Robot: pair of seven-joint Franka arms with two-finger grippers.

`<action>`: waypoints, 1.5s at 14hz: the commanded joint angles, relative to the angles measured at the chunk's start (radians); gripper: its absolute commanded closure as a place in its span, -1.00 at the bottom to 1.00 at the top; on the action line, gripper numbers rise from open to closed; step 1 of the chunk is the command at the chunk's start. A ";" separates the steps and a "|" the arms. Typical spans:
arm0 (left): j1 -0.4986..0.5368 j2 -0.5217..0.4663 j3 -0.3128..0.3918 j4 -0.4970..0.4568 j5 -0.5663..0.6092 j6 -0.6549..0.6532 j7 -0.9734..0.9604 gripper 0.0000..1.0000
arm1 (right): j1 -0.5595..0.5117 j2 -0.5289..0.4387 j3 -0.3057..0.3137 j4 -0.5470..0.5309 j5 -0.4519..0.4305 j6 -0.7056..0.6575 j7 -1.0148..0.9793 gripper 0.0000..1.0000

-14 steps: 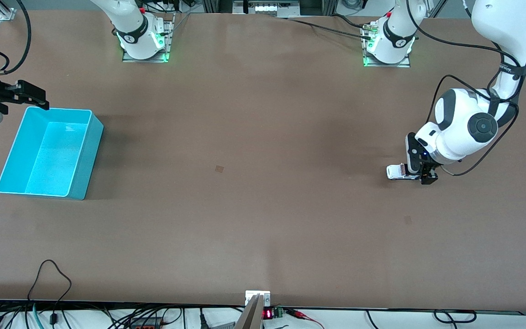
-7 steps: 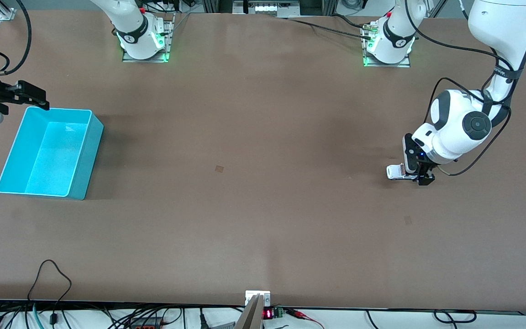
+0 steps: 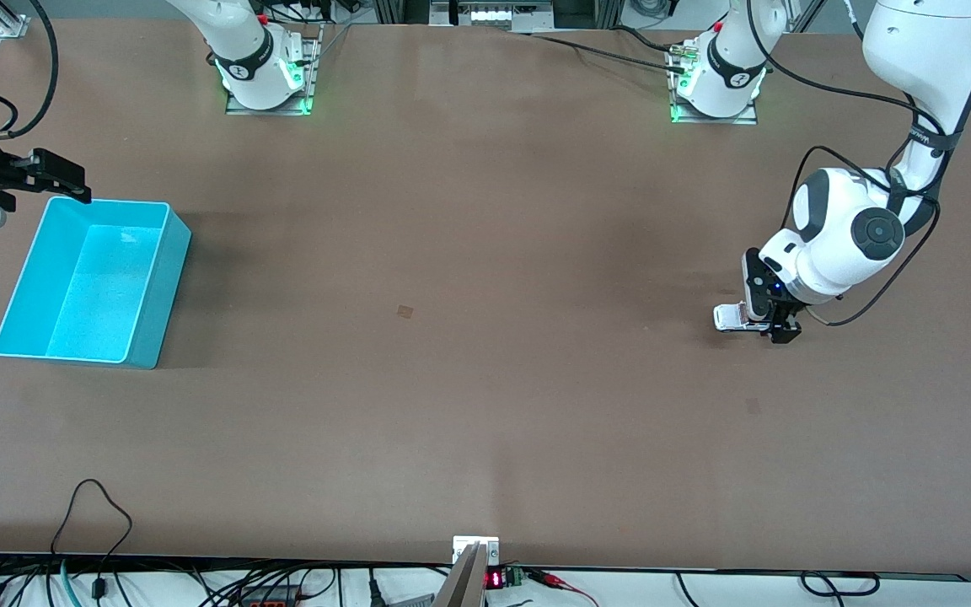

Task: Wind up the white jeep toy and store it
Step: 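Lower the left gripper and close it on the jeep's body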

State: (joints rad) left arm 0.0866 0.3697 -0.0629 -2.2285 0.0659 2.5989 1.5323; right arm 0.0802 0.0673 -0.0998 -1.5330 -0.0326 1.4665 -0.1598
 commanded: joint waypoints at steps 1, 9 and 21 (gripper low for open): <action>0.012 0.014 -0.003 -0.005 0.012 0.020 0.019 -1.00 | -0.005 -0.006 0.000 -0.001 0.016 -0.008 -0.007 -1.00; 0.012 0.017 -0.003 -0.003 0.034 0.020 0.020 -0.59 | -0.005 -0.006 0.000 -0.001 0.016 -0.008 -0.007 -1.00; 0.013 0.017 -0.003 -0.002 0.035 0.018 0.020 0.05 | -0.005 -0.006 0.000 -0.001 0.016 -0.008 -0.009 -1.00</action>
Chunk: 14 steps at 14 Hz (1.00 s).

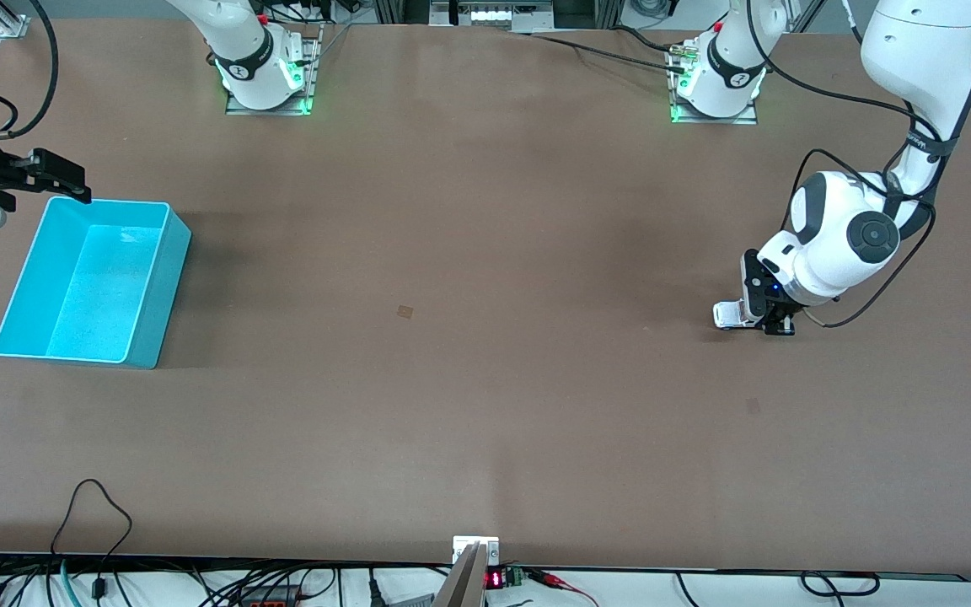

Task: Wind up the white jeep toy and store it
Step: 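Lower the left gripper and close it on the jeep's body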

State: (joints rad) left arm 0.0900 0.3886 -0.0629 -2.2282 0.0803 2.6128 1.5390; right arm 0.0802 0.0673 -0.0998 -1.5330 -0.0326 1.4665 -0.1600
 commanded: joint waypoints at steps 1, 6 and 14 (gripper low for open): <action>0.010 -0.002 -0.003 -0.002 0.021 0.004 0.015 0.05 | -0.005 -0.006 0.000 -0.001 0.016 -0.008 -0.009 -1.00; 0.008 0.000 -0.003 0.004 0.019 0.003 0.012 0.37 | -0.005 -0.006 0.000 -0.001 0.016 -0.008 -0.009 -1.00; 0.010 0.013 -0.003 0.009 0.022 0.003 0.015 0.50 | -0.005 -0.006 0.000 -0.001 0.016 -0.009 -0.009 -1.00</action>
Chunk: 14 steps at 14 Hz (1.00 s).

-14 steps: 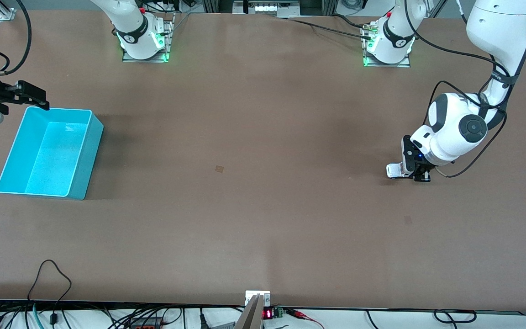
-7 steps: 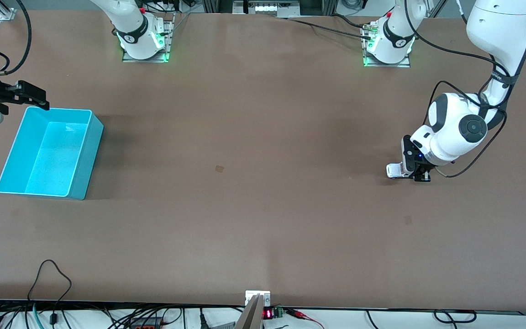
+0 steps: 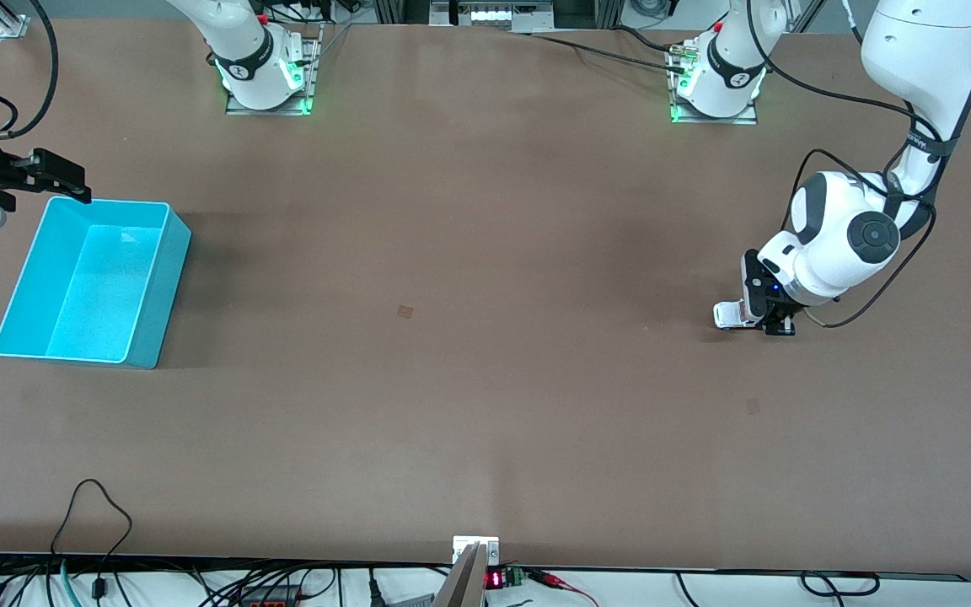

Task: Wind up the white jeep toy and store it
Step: 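Press the jeep down and drag it backward with the left gripper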

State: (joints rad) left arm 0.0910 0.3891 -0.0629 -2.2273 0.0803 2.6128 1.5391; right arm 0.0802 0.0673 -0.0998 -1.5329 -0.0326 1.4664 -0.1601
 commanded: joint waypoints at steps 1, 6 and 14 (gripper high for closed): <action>0.009 0.013 -0.003 0.008 0.021 0.003 0.015 0.50 | -0.005 -0.006 0.000 -0.001 0.016 -0.009 -0.009 -1.00; 0.027 0.022 -0.003 0.009 0.021 0.003 0.052 0.56 | -0.005 -0.006 0.000 -0.001 0.016 -0.009 -0.009 -1.00; 0.082 0.099 -0.003 0.070 0.019 0.004 0.156 0.57 | -0.005 -0.006 0.000 -0.001 0.016 -0.009 -0.009 -1.00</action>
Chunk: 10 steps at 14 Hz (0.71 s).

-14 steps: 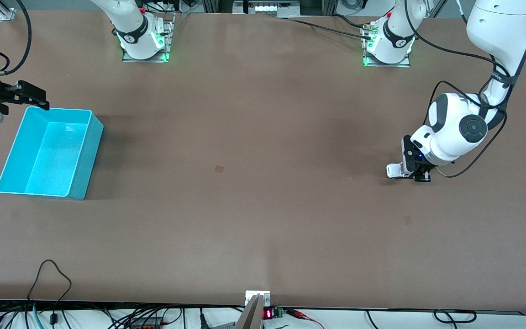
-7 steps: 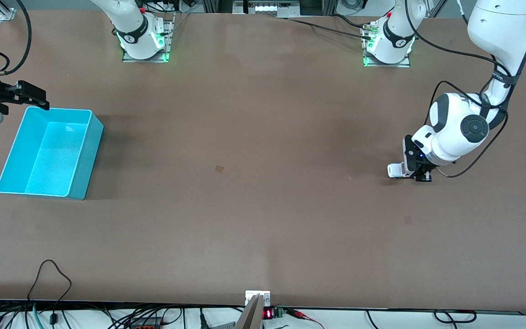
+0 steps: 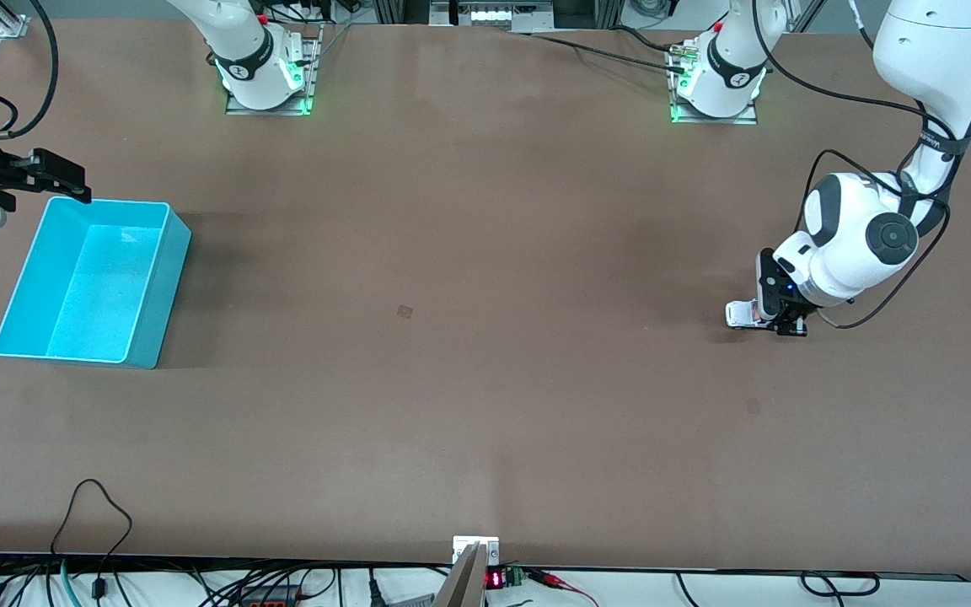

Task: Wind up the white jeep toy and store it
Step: 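Press the jeep down and drag it backward with the left gripper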

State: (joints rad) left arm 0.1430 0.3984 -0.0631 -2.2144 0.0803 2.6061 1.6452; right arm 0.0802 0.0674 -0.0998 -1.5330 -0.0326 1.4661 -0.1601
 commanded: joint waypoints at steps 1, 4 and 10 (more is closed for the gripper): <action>0.038 0.102 -0.003 0.062 0.019 0.009 0.062 0.57 | -0.005 -0.006 0.000 -0.001 0.016 -0.009 -0.009 -1.00; 0.053 0.108 -0.003 0.074 0.019 0.009 0.082 0.57 | -0.005 -0.006 0.000 -0.001 0.016 -0.009 -0.009 -1.00; 0.102 0.128 -0.003 0.088 0.021 0.011 0.097 0.59 | -0.005 -0.006 0.000 -0.001 0.016 -0.009 -0.009 -1.00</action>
State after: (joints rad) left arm 0.2164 0.4203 -0.0632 -2.1752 0.0803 2.5860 1.7223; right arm 0.0802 0.0674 -0.0999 -1.5330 -0.0326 1.4660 -0.1601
